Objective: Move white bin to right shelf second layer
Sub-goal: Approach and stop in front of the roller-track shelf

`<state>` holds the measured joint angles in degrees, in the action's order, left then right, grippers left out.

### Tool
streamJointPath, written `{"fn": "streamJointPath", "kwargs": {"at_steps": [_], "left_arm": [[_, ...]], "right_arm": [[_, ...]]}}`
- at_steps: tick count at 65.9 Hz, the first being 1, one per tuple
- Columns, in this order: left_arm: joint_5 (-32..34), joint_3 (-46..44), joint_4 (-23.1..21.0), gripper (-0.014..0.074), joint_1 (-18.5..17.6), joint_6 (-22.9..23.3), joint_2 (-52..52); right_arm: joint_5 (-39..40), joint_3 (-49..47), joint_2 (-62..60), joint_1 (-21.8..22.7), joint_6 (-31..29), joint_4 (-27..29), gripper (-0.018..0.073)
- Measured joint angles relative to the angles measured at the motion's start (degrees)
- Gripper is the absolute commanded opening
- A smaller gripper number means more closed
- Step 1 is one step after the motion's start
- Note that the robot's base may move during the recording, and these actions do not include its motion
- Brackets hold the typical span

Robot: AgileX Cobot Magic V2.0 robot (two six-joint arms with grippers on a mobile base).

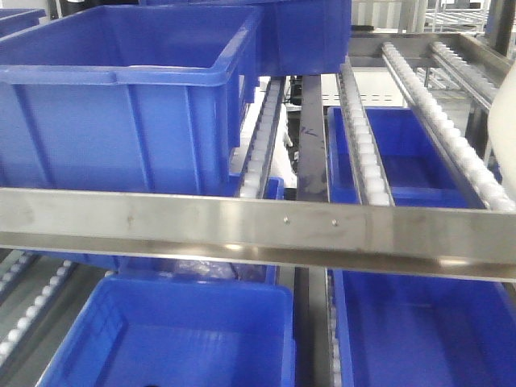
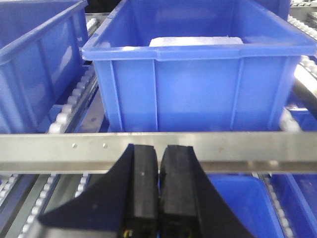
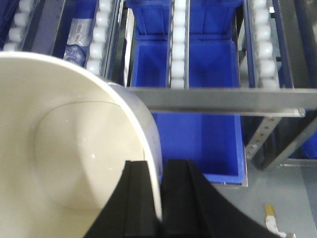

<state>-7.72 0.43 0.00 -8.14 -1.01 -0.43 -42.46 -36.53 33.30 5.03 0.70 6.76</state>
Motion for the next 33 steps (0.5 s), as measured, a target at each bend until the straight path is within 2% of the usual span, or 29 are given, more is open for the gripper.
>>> {"fn": "streamJointPath", "kwargs": {"at_steps": [33], "left_arm": [[0.0,0.0,0.0,0.0085,0.0,0.0,0.0]], "right_arm": [[0.0,0.0,0.0,0.0,0.0,0.0,0.0048]]}}
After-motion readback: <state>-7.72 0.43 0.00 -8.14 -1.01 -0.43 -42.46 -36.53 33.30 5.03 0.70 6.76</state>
